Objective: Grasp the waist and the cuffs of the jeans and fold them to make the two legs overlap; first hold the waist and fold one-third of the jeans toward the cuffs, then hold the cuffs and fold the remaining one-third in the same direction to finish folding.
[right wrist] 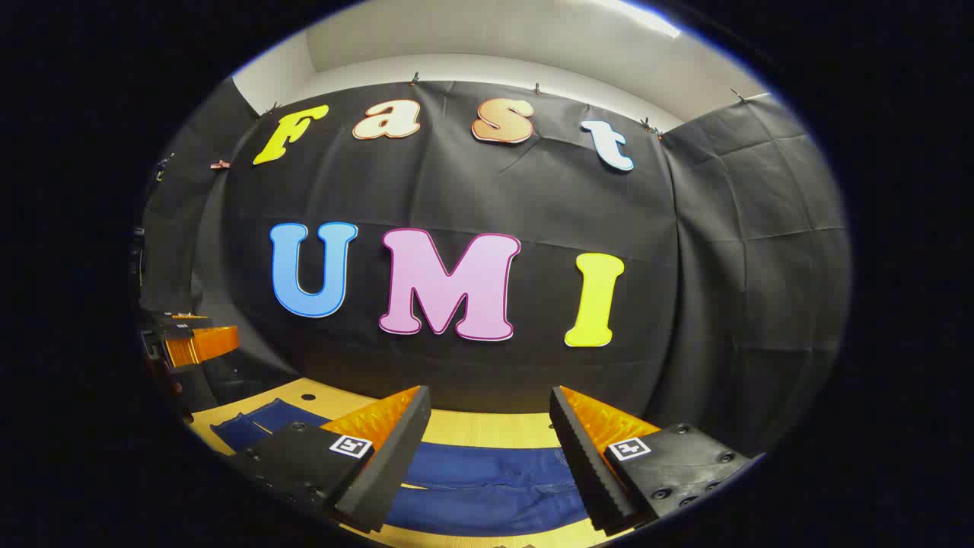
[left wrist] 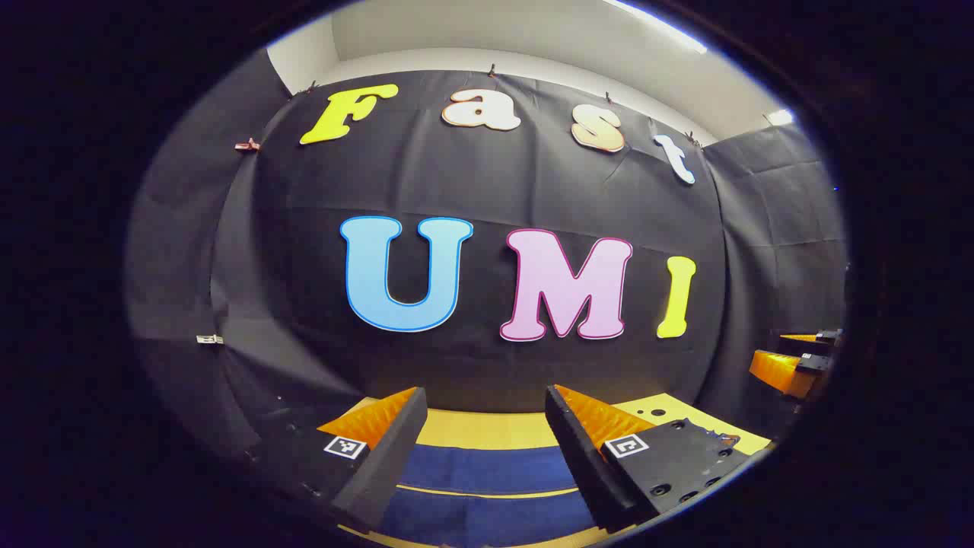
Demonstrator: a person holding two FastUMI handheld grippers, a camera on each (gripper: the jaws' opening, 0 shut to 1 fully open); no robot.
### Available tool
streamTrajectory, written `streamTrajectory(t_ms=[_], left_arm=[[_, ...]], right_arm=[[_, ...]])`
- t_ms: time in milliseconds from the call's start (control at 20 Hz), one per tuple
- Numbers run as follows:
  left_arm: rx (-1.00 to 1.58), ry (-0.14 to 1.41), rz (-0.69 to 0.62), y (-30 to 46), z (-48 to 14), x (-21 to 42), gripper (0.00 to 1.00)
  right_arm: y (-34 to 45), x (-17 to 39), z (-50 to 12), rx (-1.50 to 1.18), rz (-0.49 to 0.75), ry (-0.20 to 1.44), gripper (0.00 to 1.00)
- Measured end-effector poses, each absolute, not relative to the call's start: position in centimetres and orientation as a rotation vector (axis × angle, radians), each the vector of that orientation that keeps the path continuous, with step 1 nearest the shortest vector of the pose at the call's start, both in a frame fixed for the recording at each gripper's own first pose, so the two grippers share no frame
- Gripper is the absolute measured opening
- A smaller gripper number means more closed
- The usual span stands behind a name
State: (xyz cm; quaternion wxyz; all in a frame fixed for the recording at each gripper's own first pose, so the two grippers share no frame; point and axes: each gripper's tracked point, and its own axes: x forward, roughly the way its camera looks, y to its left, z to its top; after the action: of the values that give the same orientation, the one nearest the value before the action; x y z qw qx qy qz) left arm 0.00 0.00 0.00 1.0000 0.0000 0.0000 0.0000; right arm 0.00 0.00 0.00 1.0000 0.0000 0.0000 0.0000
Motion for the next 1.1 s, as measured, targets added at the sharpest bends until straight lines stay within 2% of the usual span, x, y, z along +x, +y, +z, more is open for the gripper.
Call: streamTrajectory(t_ms=[50,200,400,1100], left_arm=[[0.005,0.003,0.001,0.1,-0.2,0.0,0.97],[0.0,0.01,-0.001,0.2,-0.3,0.1,0.97],[0.002,0.044,0.009,0.7,-1.4,0.0,0.97],[0.04,0.047,0.032,2.4,-1.9,0.2,0.97]], right_arm=[[0.0,0.0,0.1,-0.001,0.0,-0.002,0.94],[0.1,0.0,0.1,-0.008,-0.001,-0.005,0.96],[0.3,0.2,-0.1,-0.015,0.005,-0.001,0.94],[0.4,0.9,-0.3,-0.017,0.002,-0.005,0.96]])
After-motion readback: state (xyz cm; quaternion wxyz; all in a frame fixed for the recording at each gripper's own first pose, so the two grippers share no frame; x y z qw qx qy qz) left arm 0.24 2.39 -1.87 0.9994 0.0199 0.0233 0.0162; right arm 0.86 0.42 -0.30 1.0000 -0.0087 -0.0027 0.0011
